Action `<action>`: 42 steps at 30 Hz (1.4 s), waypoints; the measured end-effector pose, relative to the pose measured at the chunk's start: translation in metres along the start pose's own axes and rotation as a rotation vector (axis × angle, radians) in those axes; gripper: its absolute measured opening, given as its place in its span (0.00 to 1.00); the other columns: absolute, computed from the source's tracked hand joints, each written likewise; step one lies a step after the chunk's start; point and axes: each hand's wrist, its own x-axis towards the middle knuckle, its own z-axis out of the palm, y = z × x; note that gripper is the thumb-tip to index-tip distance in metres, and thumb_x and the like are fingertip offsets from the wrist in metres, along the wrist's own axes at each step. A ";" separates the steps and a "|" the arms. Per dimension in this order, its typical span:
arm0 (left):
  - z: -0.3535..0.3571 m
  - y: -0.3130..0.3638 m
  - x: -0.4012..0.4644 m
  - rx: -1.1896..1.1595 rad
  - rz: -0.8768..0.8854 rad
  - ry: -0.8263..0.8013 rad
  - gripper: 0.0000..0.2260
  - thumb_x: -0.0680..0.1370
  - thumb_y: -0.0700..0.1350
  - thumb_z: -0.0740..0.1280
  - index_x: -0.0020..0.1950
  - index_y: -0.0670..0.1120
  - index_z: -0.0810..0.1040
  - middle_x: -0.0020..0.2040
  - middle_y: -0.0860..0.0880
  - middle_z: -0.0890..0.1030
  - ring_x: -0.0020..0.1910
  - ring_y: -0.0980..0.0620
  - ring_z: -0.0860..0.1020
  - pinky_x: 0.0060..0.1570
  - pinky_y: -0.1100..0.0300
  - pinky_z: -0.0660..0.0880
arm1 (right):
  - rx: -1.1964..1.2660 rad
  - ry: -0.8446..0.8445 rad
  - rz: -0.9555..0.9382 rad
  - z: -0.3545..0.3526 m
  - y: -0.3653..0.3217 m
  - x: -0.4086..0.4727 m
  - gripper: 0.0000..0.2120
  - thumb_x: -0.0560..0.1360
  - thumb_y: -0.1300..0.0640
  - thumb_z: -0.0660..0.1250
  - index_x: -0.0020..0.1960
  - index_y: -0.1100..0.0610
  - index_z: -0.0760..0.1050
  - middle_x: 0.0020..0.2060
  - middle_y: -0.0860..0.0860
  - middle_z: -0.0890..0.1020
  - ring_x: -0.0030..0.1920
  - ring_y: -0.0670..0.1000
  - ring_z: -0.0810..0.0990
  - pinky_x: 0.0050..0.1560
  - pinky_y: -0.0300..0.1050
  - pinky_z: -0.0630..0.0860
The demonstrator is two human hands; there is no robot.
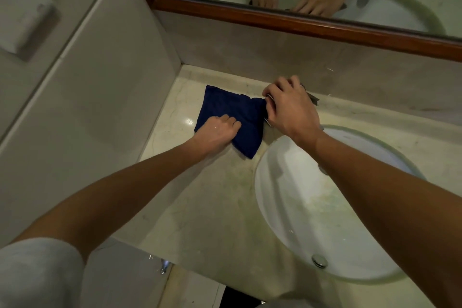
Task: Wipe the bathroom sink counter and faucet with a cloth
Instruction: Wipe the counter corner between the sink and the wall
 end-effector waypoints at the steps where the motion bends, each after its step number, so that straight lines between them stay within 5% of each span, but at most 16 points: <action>1: -0.005 0.001 0.003 0.001 -0.003 -0.025 0.15 0.63 0.41 0.80 0.44 0.45 0.78 0.36 0.47 0.80 0.31 0.48 0.77 0.25 0.59 0.67 | 0.004 0.003 0.001 0.000 0.000 0.000 0.12 0.82 0.54 0.61 0.61 0.55 0.79 0.56 0.52 0.79 0.59 0.57 0.72 0.58 0.55 0.75; 5: -0.031 -0.003 0.008 -0.330 -0.057 -0.221 0.02 0.73 0.43 0.66 0.43 0.49 0.75 0.41 0.50 0.80 0.39 0.47 0.78 0.37 0.53 0.74 | 0.004 0.003 0.003 0.001 0.001 0.001 0.12 0.81 0.54 0.62 0.61 0.55 0.80 0.56 0.53 0.80 0.59 0.57 0.73 0.57 0.55 0.76; 10: -0.076 -0.046 0.054 -0.821 -0.314 -0.595 0.02 0.66 0.42 0.64 0.36 0.43 0.74 0.36 0.47 0.78 0.37 0.44 0.74 0.39 0.52 0.68 | 0.010 0.004 0.005 0.002 0.001 0.002 0.12 0.81 0.54 0.61 0.60 0.55 0.80 0.55 0.52 0.80 0.57 0.57 0.73 0.56 0.56 0.75; 13: -0.079 -0.067 0.077 -0.879 -0.388 -0.639 0.07 0.67 0.49 0.64 0.35 0.45 0.73 0.37 0.48 0.78 0.37 0.46 0.72 0.41 0.51 0.67 | 0.008 0.007 0.000 0.002 0.002 0.002 0.12 0.80 0.54 0.62 0.59 0.56 0.81 0.54 0.53 0.80 0.56 0.58 0.73 0.56 0.56 0.74; 15: -0.074 -0.073 0.084 -0.640 -0.367 -0.496 0.11 0.73 0.55 0.64 0.41 0.49 0.79 0.41 0.51 0.81 0.41 0.47 0.77 0.43 0.53 0.73 | 0.006 0.005 0.000 0.003 0.002 0.003 0.12 0.80 0.54 0.62 0.58 0.56 0.81 0.54 0.53 0.80 0.56 0.58 0.73 0.55 0.56 0.75; 17: -0.066 -0.071 0.077 -0.338 -0.347 -0.136 0.15 0.75 0.57 0.63 0.52 0.50 0.81 0.50 0.49 0.83 0.48 0.46 0.79 0.47 0.52 0.77 | 0.008 0.003 0.003 0.003 0.003 0.003 0.12 0.80 0.54 0.62 0.58 0.55 0.81 0.53 0.53 0.80 0.56 0.58 0.73 0.55 0.56 0.75; 19: -0.053 -0.054 0.056 -0.340 -0.346 0.272 0.17 0.77 0.55 0.64 0.58 0.46 0.80 0.55 0.46 0.82 0.53 0.46 0.79 0.49 0.51 0.77 | 0.005 0.001 0.002 0.003 0.002 0.003 0.12 0.80 0.54 0.62 0.58 0.55 0.80 0.53 0.53 0.80 0.56 0.58 0.73 0.55 0.56 0.75; 21: -0.035 -0.021 0.029 -0.419 -0.268 0.455 0.17 0.76 0.55 0.68 0.58 0.43 0.80 0.57 0.45 0.81 0.55 0.45 0.77 0.53 0.51 0.74 | 0.001 -0.012 -0.001 0.002 0.002 0.003 0.13 0.80 0.53 0.61 0.59 0.54 0.80 0.54 0.52 0.80 0.57 0.57 0.73 0.56 0.55 0.75; 24: -0.003 0.021 0.007 -0.439 -0.216 0.310 0.19 0.78 0.57 0.68 0.62 0.45 0.79 0.61 0.46 0.78 0.59 0.45 0.75 0.59 0.49 0.72 | -0.003 -0.019 0.009 0.004 0.003 0.004 0.13 0.81 0.53 0.61 0.60 0.54 0.80 0.55 0.51 0.80 0.57 0.56 0.73 0.56 0.54 0.75; 32: 0.015 0.003 0.074 -0.484 -0.532 0.431 0.15 0.80 0.54 0.68 0.60 0.46 0.82 0.57 0.46 0.80 0.55 0.45 0.75 0.51 0.50 0.71 | -0.028 -0.007 -0.003 0.008 0.004 0.004 0.13 0.81 0.52 0.60 0.60 0.54 0.79 0.55 0.52 0.80 0.56 0.56 0.73 0.56 0.53 0.75; 39: 0.007 -0.019 0.082 -0.447 -0.345 0.402 0.20 0.81 0.58 0.64 0.66 0.46 0.81 0.61 0.45 0.79 0.59 0.45 0.76 0.59 0.46 0.71 | -0.026 0.008 -0.005 0.007 0.004 0.003 0.13 0.82 0.52 0.58 0.59 0.54 0.79 0.54 0.52 0.80 0.55 0.55 0.72 0.55 0.52 0.74; 42: 0.017 -0.025 0.063 -0.412 -0.479 0.442 0.20 0.81 0.58 0.66 0.67 0.48 0.80 0.64 0.46 0.78 0.62 0.45 0.74 0.62 0.48 0.67 | -0.011 -0.009 -0.009 0.007 0.004 0.004 0.13 0.82 0.52 0.58 0.60 0.53 0.79 0.55 0.51 0.79 0.56 0.55 0.72 0.56 0.52 0.74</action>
